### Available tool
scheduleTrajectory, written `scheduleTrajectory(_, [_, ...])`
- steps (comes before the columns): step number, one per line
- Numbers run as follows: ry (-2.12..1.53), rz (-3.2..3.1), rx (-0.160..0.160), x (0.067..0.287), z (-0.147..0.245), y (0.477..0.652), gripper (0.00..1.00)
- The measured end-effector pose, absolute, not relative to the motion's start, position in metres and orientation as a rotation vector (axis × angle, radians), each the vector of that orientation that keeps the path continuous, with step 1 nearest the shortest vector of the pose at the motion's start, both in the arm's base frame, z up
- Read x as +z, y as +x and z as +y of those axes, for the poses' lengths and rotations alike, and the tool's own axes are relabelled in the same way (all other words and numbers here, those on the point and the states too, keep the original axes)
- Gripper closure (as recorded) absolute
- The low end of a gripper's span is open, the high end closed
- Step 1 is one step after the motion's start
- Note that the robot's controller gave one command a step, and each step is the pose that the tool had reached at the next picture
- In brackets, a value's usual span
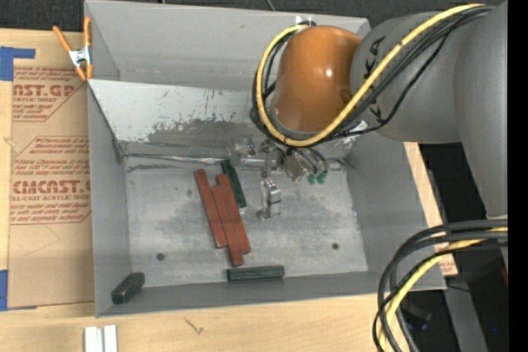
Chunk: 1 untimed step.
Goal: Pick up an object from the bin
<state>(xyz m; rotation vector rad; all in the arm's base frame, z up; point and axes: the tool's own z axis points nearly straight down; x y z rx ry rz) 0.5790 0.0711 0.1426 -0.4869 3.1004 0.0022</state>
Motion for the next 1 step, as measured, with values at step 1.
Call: scheduleTrajectory(1, [-0.628,3.075,0.000,0.1028,0.0775,0.5868,0.00])
